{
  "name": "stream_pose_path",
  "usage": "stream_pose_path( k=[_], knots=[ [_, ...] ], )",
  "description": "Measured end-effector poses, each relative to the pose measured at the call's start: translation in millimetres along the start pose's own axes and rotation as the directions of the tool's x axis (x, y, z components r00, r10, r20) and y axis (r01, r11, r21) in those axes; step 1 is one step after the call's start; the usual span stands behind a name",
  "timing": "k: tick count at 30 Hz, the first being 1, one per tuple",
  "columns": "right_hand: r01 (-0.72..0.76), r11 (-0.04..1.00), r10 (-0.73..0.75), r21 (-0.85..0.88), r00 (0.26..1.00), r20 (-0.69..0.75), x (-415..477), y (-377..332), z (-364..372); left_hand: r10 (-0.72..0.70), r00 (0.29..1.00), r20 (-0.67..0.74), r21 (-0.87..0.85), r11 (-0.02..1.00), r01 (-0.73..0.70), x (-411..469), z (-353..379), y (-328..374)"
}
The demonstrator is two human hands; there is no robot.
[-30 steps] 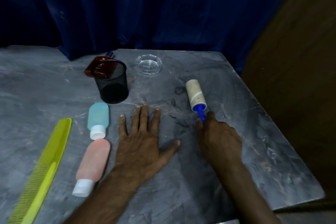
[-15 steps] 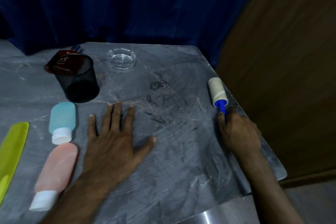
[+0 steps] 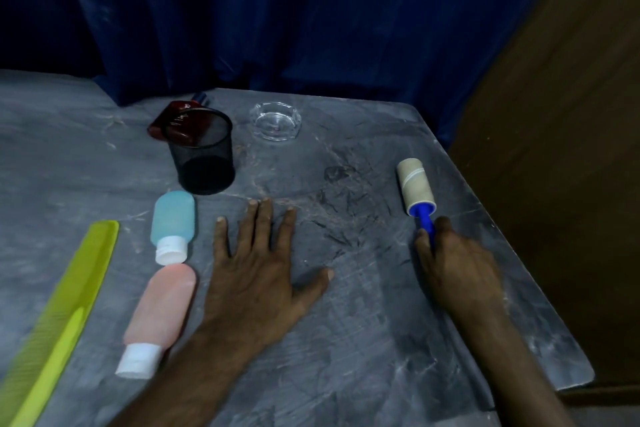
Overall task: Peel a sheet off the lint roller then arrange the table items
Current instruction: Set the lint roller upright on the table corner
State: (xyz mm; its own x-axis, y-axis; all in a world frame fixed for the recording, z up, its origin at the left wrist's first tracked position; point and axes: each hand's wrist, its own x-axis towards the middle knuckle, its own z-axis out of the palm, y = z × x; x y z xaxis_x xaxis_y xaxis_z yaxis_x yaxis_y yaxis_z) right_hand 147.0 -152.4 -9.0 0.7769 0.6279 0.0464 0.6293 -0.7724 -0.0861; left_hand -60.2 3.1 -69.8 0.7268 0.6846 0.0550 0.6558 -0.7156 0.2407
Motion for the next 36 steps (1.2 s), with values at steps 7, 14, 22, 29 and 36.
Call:
stream_pose_path(
  k=[7, 14, 22, 29, 36],
  knots=[
    [0.093, 0.996, -0.093, -0.012, 0.995, -0.031, -2.7, -39.6, 8.9, 0.001, 1.000, -0.028, -0.016, 1.000, -0.002, -0.4, 3.2, -0.1],
    [0.223, 0.975, -0.223, 0.015, 0.975, -0.024, -13.2, -71.2, 13.5, -0.002, 0.999, -0.050, -0.047, 0.999, 0.000, 0.1, 6.1, 0.7],
    [0.304, 0.952, -0.304, 0.030, 0.953, -0.013, -24.7, -100.0, 16.3, 0.004, 0.998, -0.059, -0.023, 1.000, -0.005, -0.1, 5.7, 0.8],
    [0.289, 0.955, -0.285, 0.064, 0.957, -0.064, -19.8, -91.4, 18.2, -0.002, 0.998, -0.067, -0.029, 1.000, 0.000, -0.4, 7.0, 0.3],
    [0.117, 0.992, -0.111, 0.050, 0.988, -0.109, 4.6, -44.7, 14.9, -0.007, 0.998, -0.066, -0.037, 0.999, 0.004, -0.7, 7.9, -2.5]
  ],
)
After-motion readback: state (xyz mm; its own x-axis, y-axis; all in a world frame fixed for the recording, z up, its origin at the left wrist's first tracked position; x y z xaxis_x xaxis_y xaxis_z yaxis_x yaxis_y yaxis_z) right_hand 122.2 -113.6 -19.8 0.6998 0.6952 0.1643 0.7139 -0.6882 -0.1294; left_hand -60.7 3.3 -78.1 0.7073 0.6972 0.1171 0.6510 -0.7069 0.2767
